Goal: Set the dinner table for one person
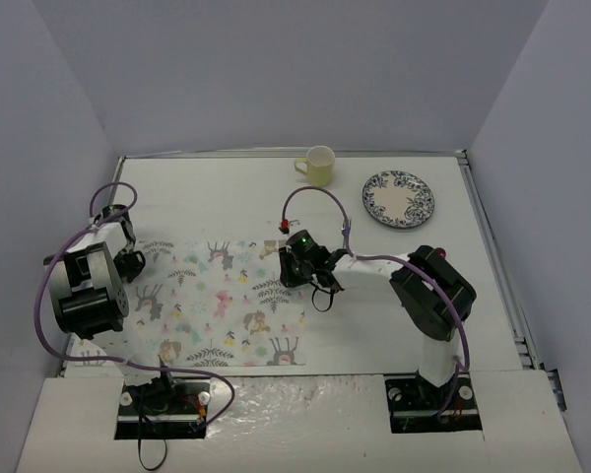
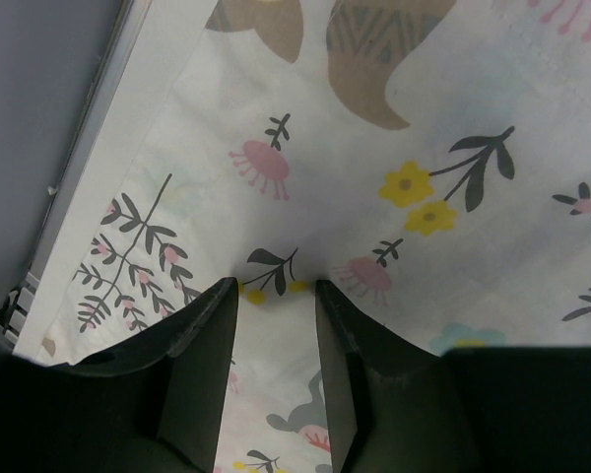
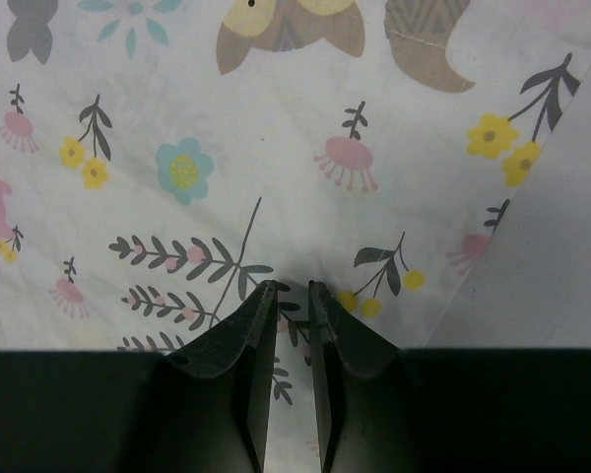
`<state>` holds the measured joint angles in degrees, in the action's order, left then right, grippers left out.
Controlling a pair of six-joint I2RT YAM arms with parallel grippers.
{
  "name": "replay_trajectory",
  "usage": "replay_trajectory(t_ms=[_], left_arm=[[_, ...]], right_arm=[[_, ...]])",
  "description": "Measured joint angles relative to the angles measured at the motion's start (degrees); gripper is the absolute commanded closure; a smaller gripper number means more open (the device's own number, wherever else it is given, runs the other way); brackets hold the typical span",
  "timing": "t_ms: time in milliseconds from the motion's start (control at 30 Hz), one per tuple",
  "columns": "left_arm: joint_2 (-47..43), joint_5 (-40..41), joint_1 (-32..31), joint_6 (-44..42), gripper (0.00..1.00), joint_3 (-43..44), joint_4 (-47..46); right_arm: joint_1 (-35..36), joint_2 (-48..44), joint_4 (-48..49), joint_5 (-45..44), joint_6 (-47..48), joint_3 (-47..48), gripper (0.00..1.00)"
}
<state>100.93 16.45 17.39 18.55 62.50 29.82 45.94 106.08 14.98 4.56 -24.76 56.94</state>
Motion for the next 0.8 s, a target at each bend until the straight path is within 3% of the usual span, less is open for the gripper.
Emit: replay_trajectory(t_ms=[333, 533, 600, 800], left_arm=[[1.0, -1.3, 0.1, -0.4, 0.50, 1.8, -0.8], [0.3, -2.0, 0.1, 0.2, 0.33, 1.8, -1.1], [-0.1, -2.2, 0.1, 0.8, 0.29, 1.8, -0.5], [-7.4, -3.1, 0.0, 2.8, 0.27, 1.7, 1.4]], right_arm=[[-0.2, 0.0, -0.6, -0.4, 0.6, 0.3, 0.79], [-0.5, -2.2, -5.5, -3.0, 2.2, 0.3, 0.71], [-0.8, -4.4, -7.8, -4.0, 2.8, 0.3, 0.67], [-3.7, -15.1, -10.3, -5.4, 4.2, 0.7, 0.60]])
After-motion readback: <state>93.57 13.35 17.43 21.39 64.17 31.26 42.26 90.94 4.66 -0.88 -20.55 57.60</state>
